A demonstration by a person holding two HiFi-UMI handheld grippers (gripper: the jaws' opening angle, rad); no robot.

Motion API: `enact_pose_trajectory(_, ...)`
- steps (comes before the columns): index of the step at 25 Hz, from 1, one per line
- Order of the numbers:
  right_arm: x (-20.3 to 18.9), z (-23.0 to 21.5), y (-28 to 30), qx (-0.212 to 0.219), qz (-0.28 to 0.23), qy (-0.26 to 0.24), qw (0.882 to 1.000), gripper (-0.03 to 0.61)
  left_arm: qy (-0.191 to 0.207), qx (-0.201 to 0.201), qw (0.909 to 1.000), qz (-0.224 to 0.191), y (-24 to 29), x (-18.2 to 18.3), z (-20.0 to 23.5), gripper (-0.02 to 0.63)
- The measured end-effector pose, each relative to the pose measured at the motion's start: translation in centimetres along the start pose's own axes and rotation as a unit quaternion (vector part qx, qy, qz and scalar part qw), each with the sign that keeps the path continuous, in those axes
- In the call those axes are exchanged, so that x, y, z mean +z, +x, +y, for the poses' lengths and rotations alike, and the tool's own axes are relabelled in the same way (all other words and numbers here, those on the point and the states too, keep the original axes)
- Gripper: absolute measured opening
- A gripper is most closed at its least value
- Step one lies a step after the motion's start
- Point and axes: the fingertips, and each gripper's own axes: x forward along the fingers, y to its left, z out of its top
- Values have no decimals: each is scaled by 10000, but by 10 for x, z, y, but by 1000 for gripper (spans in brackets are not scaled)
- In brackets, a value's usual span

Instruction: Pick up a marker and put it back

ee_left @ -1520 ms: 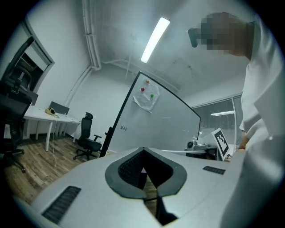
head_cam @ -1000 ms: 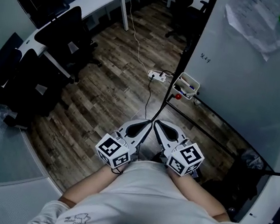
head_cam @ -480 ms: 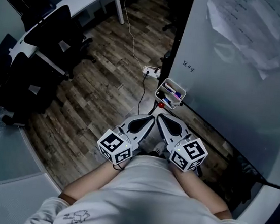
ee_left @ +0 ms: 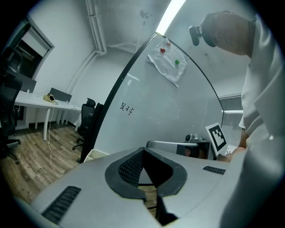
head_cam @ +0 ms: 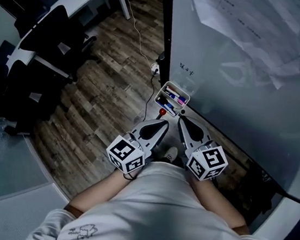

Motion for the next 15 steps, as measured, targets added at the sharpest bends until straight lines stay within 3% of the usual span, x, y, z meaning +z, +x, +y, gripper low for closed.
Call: enact_pose_trajectory(15,-39,-43,17,-477,725,55,9962,15,-178,-219,9993,262,35,-15,22,6)
